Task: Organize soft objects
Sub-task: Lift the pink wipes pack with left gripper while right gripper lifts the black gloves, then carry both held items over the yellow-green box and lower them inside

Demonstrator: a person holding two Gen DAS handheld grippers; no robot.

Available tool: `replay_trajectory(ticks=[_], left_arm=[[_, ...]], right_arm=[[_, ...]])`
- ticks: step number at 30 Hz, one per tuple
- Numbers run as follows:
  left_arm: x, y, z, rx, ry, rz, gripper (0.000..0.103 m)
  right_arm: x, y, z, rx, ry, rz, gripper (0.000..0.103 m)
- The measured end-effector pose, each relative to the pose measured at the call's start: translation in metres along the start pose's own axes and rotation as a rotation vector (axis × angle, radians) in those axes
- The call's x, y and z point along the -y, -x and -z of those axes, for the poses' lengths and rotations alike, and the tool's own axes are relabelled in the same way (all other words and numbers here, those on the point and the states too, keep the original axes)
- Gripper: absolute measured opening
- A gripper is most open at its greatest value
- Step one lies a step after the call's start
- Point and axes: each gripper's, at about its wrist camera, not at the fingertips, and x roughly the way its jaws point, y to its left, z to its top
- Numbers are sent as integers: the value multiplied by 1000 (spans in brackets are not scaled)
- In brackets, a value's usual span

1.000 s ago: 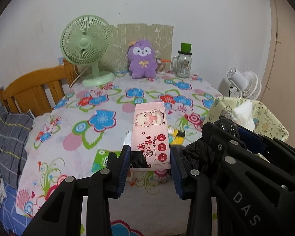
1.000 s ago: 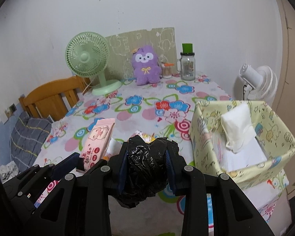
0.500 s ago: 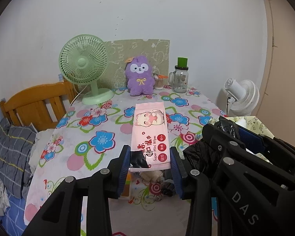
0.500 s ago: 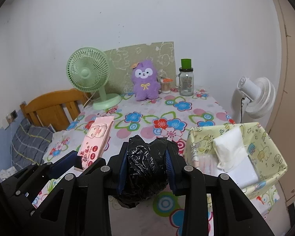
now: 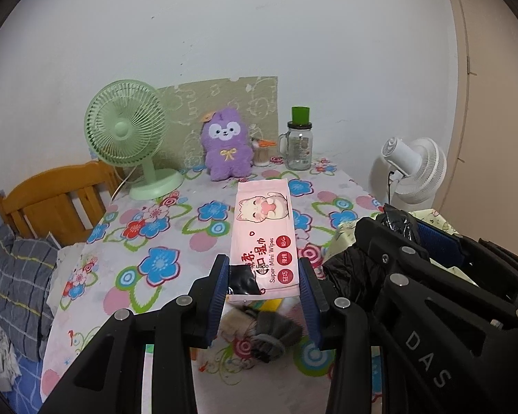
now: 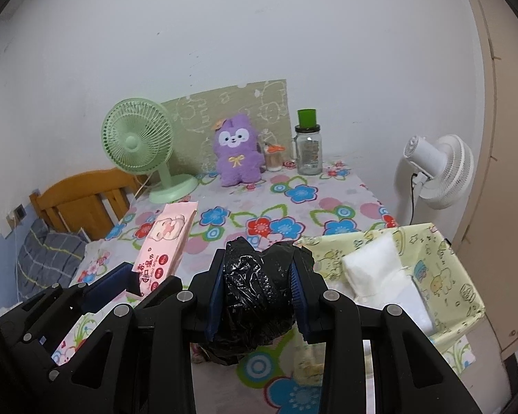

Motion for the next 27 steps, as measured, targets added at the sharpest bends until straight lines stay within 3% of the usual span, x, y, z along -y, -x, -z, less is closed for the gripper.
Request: replay_trajectory(ticks=[27], left_arm=[[97, -24, -21, -24, -18, 90, 40]], right_arm=[[106, 10, -19, 13, -8, 75, 37]])
